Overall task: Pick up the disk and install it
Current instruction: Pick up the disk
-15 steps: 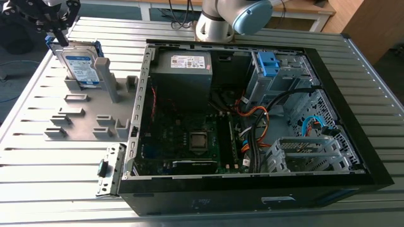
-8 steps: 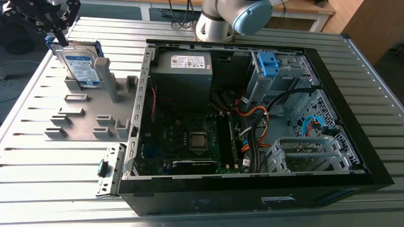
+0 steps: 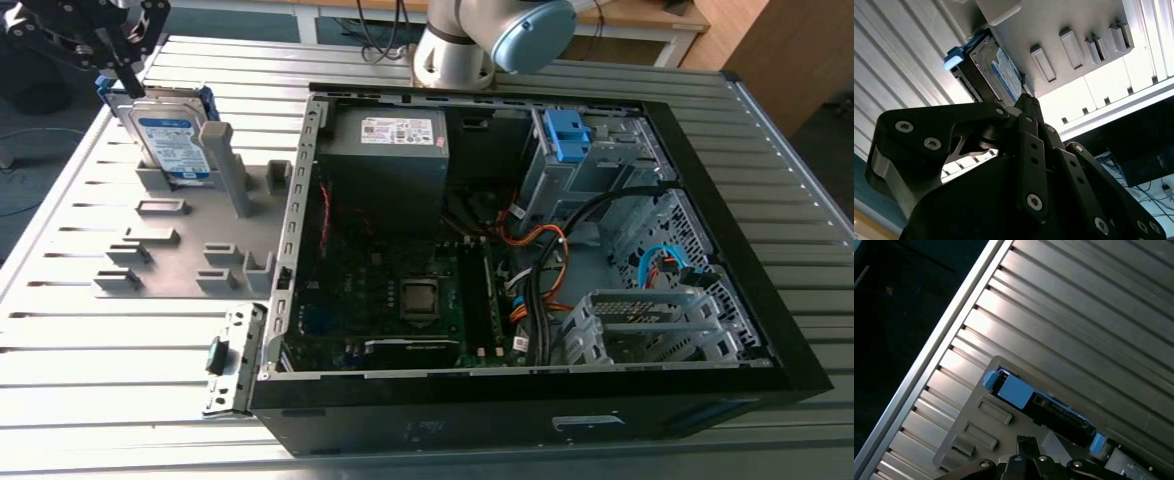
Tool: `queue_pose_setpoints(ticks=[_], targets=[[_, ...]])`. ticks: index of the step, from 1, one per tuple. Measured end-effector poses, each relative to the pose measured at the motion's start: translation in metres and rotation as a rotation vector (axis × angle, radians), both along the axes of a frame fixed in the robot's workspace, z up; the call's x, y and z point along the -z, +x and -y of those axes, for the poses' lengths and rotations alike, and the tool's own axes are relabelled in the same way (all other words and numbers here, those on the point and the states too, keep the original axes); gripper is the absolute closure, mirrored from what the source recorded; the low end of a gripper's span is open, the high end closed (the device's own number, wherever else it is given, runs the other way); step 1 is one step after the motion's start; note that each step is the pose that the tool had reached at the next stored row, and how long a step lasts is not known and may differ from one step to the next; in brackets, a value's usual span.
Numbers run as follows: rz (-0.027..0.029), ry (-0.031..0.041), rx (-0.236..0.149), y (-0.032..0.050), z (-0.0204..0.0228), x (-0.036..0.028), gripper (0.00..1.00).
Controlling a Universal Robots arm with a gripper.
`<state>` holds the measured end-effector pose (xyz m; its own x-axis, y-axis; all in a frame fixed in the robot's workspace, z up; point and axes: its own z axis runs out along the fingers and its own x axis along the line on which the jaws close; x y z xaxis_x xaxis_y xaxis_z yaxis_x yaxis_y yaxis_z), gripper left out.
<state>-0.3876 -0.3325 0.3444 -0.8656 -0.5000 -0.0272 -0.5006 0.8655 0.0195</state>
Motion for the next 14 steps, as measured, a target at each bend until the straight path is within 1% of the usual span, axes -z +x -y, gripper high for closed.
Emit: queue_pose_setpoints(ticks=[14], targets=[[-0.0001, -0.0001, -0.117, 0.0, 0.0, 0.0, 0.89]])
